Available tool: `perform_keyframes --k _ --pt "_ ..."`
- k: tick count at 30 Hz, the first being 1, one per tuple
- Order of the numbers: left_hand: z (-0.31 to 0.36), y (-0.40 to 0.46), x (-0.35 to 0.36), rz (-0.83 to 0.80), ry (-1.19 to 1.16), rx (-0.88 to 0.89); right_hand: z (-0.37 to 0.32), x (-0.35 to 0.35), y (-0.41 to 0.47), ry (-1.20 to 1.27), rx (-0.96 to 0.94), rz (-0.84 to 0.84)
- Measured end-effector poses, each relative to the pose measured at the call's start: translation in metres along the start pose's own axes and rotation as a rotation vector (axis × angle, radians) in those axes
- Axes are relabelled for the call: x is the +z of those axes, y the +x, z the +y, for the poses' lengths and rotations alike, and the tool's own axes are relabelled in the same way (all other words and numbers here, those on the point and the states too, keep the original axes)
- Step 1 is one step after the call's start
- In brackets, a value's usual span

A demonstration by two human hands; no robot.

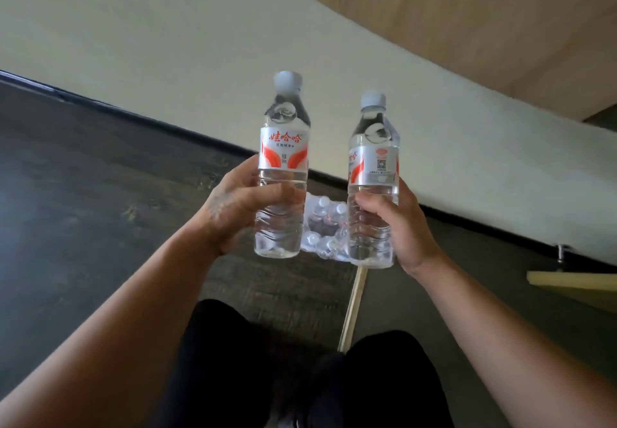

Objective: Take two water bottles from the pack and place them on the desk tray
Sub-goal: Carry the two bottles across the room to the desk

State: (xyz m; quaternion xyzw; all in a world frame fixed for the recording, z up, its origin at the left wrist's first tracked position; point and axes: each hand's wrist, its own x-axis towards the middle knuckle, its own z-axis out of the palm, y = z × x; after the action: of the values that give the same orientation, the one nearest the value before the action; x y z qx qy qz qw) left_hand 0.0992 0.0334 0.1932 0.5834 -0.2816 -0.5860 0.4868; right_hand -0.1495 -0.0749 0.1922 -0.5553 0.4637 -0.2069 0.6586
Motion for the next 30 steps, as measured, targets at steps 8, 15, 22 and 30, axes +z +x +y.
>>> perform_keyframes --k 8,15,22,30 --pt "0.157 -0.164 -0.011 0.172 -0.020 0.009 -0.196 0.050 -0.095 -0.021 0.024 -0.172" --pt "0.237 -0.310 -0.040 0.410 -0.111 0.046 -0.321 0.128 -0.154 -0.098 -0.008 -0.373" --pt "0.239 -0.448 -0.086 0.747 -0.280 0.094 -0.368 0.261 -0.198 -0.228 -0.034 -0.657" --pt "0.228 -0.590 -0.185 1.024 -0.420 0.179 -0.369 0.451 -0.252 -0.364 -0.082 -0.918"
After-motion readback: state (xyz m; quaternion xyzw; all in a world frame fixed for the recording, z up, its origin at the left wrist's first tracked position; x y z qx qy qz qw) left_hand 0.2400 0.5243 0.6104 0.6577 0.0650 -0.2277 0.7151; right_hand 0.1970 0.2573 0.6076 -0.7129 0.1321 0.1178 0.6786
